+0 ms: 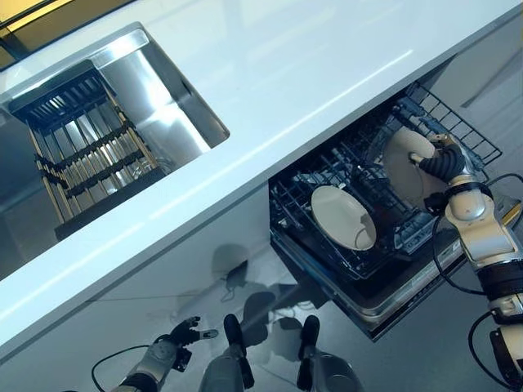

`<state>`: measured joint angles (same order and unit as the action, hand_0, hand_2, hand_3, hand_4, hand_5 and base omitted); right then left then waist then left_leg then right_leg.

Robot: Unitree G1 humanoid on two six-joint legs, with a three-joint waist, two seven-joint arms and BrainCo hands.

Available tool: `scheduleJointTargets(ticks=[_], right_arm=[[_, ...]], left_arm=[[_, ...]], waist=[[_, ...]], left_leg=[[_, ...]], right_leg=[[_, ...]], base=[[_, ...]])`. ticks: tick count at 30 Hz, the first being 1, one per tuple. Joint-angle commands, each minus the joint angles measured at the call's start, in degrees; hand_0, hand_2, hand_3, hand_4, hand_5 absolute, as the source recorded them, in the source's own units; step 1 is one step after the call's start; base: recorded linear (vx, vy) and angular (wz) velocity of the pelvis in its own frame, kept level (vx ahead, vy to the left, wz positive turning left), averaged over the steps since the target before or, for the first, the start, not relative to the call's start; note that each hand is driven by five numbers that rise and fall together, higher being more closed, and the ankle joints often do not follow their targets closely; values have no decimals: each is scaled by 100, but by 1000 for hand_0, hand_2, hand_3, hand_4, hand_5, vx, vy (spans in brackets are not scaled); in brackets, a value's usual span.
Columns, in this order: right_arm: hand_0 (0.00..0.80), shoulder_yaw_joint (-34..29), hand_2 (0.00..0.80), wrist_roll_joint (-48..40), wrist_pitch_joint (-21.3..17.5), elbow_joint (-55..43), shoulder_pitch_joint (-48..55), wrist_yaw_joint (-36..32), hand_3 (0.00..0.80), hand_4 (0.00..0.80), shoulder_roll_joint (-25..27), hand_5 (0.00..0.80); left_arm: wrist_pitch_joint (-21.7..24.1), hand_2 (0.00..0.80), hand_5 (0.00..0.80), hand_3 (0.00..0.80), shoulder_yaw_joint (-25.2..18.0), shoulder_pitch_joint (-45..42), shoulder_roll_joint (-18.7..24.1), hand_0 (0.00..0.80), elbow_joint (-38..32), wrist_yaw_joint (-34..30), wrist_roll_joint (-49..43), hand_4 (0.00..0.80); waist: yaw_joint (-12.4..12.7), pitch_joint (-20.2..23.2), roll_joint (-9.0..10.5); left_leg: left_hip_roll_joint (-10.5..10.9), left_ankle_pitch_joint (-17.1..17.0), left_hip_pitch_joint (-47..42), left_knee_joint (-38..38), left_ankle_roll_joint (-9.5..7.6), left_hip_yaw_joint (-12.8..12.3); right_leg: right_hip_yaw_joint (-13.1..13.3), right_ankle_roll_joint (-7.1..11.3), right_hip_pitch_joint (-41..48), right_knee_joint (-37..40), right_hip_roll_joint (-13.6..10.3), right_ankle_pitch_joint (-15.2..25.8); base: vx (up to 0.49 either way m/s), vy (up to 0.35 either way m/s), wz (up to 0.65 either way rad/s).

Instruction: Take plates into dishwasher

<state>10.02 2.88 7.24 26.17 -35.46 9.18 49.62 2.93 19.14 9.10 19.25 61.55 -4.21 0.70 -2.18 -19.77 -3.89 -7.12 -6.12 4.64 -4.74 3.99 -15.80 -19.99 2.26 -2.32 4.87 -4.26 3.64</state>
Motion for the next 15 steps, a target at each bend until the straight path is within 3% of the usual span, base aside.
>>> scheduleJointTargets(ticks=[1, 15], right_arm=[[800, 321, 800, 421, -31, 229, -801, 68, 800, 800, 423, 800], [800, 811, 800, 877, 239, 849, -1258, 34, 800, 800, 726, 800]], left_arm=[[26, 0, 0, 0, 262, 104, 287, 0, -3, -83, -192, 0], [-42, 0, 0, 0, 315, 190, 435, 0, -217, -128, -80, 0]], waist=[[96, 62, 321], [220, -165, 221]], left_leg=[[283, 278, 129, -26, -270, -14], [322, 239, 316, -26, -294, 151]], right_leg=[[106, -371, -333, -924, 95, -890], [44, -373, -595, -1155, 60, -967]], base=[[27, -11, 15], [12, -5, 5]])
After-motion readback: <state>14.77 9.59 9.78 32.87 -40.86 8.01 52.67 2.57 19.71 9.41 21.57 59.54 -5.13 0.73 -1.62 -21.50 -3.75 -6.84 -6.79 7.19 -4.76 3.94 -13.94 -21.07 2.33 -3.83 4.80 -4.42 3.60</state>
